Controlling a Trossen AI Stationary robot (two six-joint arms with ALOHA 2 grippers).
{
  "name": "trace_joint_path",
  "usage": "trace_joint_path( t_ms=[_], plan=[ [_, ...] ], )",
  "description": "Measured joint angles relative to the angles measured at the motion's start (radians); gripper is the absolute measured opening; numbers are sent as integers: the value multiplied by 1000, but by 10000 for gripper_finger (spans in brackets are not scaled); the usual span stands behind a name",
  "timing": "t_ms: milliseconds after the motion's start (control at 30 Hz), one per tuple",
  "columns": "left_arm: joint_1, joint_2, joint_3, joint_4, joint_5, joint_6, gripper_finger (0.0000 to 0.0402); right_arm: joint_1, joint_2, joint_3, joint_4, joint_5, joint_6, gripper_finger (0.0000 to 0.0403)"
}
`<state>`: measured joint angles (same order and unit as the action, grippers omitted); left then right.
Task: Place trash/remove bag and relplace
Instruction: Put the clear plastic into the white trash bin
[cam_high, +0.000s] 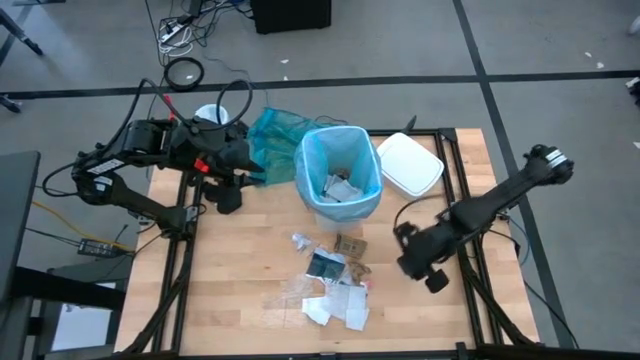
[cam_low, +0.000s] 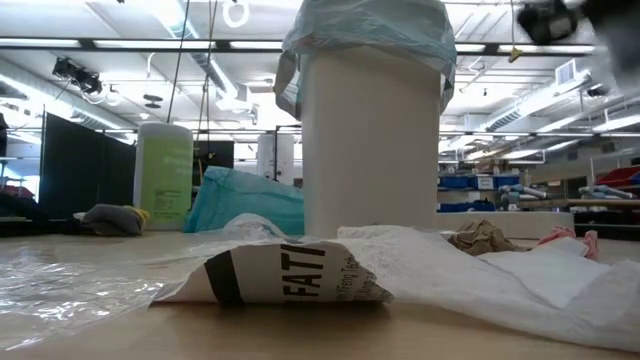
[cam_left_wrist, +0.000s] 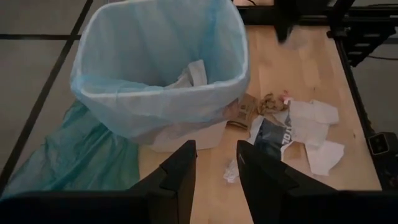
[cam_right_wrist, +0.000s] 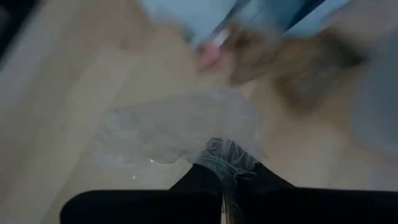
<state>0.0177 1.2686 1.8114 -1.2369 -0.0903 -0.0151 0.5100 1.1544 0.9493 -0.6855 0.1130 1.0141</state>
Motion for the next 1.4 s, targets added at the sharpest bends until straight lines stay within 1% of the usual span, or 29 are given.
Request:
trace_joint_path(
  t_ms=[67, 133, 200, 300, 400, 467, 567, 667, 800, 933, 1067, 1167, 1267, 1333, 1400],
  plan=[
    [0, 0, 0, 0, -16, 11, 126, -13, -33, 104, -110, 85, -19, 0],
    [0, 0, 0, 0, -30, 13, 126, -36, -53, 219, -178, 203, -58, 0],
    [0, 0, 0, 2, -38, 14, 126, -65, -63, 331, -211, 329, -129, 0],
    [0, 0, 0, 5, -43, 13, 126, -121, -60, 473, -213, 490, -294, 0],
    [0, 0, 0, 5, -52, 7, 126, -192, -51, 585, -191, 599, -459, 0],
    [0, 0, 0, 6, -56, 3, 126, -253, -44, 634, -170, 617, -565, 0],
    [0, 0, 0, 6, -67, 0, 126, -356, -28, 670, -112, 593, -664, 0],
    [0, 0, 0, 13, -71, -15, 126, -453, -5, 671, -48, 498, -720, 0],
    [0, 0, 0, 13, -77, -22, 126, -550, 61, 671, -12, 363, -740, 0],
    [0, 0, 0, 12, -96, -24, 126, -608, 140, 671, 39, 247, -757, 0],
    [0, 1, 0, 11, -101, -43, 126, -632, 208, 671, 94, 159, -800, 0],
    [0, 1, 0, 10, -101, -45, 126, -642, 239, 671, 107, 112, -826, 3],
    [0, 1, 0, 10, -101, -49, 126, -656, 254, 670, 104, 28, -829, 24],
    [0, 1, 0, 10, -101, -49, 126, -661, 253, 670, 99, -4, -835, 52],
    [0, 1, 0, 10, -101, -49, 126, -662, 251, 670, 99, -3, -848, 90]
  ],
)
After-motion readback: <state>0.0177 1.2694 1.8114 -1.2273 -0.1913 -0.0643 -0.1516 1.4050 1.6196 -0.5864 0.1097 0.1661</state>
